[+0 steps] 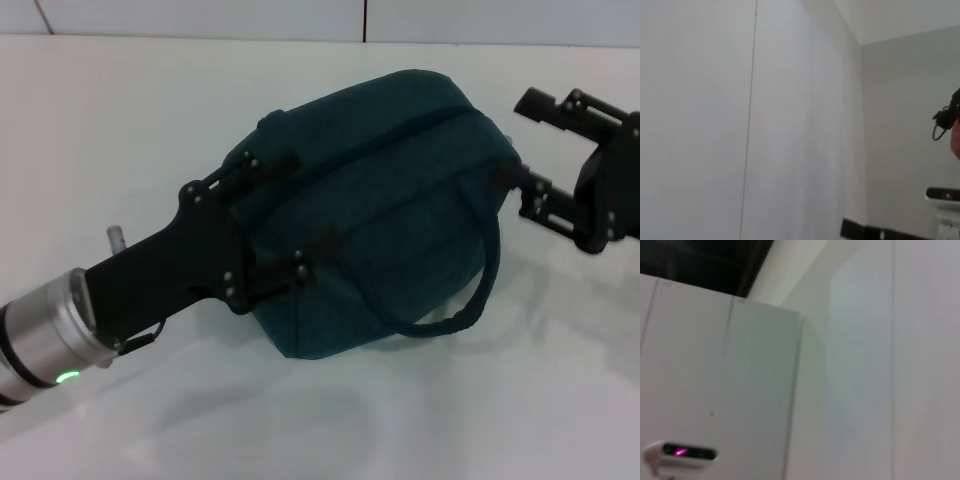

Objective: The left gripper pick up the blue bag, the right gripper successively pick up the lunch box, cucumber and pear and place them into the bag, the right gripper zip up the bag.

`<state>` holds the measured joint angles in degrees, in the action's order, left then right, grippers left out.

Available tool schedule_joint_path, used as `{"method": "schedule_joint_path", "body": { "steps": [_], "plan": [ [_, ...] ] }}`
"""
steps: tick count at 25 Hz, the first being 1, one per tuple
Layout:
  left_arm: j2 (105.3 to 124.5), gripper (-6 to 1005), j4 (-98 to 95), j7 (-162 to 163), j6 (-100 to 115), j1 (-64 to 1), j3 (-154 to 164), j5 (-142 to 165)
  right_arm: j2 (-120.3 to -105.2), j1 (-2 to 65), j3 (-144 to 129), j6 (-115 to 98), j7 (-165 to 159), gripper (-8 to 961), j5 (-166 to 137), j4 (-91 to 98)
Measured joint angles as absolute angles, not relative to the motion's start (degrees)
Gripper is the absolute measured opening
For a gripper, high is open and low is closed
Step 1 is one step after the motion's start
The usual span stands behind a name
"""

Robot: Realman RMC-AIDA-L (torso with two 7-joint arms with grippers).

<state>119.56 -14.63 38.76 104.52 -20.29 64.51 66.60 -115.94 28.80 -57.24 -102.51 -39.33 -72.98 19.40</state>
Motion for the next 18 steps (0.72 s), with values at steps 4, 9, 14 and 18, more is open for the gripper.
{"method": "schedule_joint_path", "body": {
  "steps": [4,9,14,18],
  "plan": [
    [119.07,825,-15.1,39.2,106.5,-20.3,64.5,67.2,-115.06,28.3,-62.7,-103.9,-38.3,591,-74.3,21.3],
    [118.94,825,-15.0,38.3,106.5,-20.1,63.9,66.9,-115.71,26.9,-61.4,-103.7,-36.6,591,-72.1,22.2],
    [119.19,825,-15.3,36.4,106.6,-19.2,63.9,66.9,-115.54,27.0,-61.7,-103.6,-35.8,591,-71.1,21.4],
    [119.27,825,-15.3,35.9,106.6,-19.2,63.8,67.0,-115.74,26.9,-61.0,-103.4,-35.5,591,-70.8,21.4]
  ]
}}
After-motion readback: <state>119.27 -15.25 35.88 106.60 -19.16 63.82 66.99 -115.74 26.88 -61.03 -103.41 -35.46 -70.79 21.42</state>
